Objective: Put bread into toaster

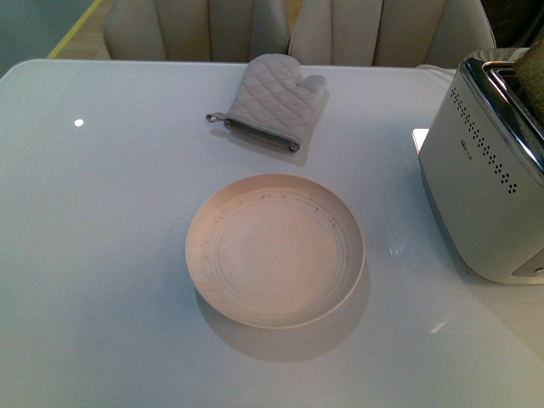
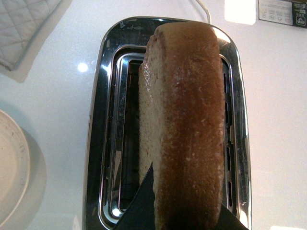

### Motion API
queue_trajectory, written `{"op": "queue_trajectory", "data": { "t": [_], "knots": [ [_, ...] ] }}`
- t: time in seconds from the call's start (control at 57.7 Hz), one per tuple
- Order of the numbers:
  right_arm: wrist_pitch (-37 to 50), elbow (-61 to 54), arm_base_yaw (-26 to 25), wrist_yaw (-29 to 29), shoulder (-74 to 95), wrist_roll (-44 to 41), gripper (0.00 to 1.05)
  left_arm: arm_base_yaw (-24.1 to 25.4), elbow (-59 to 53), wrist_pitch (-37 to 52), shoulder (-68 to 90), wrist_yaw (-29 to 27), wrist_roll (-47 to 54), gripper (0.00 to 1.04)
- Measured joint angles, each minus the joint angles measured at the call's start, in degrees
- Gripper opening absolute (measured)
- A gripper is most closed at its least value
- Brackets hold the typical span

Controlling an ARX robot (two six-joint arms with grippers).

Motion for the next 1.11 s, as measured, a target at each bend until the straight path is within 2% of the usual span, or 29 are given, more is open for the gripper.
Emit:
{"op": "queue_trajectory", "data": {
  "t": [0.537,0.883,1.057,1.109],
  "knots": [
    [0.59,-1.73,-0.07,0.44,2.62,-1.03,0.05,0.00,0.00,0.00,0.00,0.00,0.00,0.97],
    [5.38,-7.08,-1.25,-0.35,2.12,-0.17,0.61,0.00,0.00,0.00,0.00,0.00,0.00,0.97],
    [10.58,-11.91,-2.97,-2.08,-5.88,2.08,0.92,0.00,0.00,0.02,0.00,0.00,0.00,0.97],
    [11.63,-13.31,-3.45,-2.75,-8.70,3.15,0.97,0.00,0.00,0.00,0.00,0.00,0.00,0.97]
  ]
}}
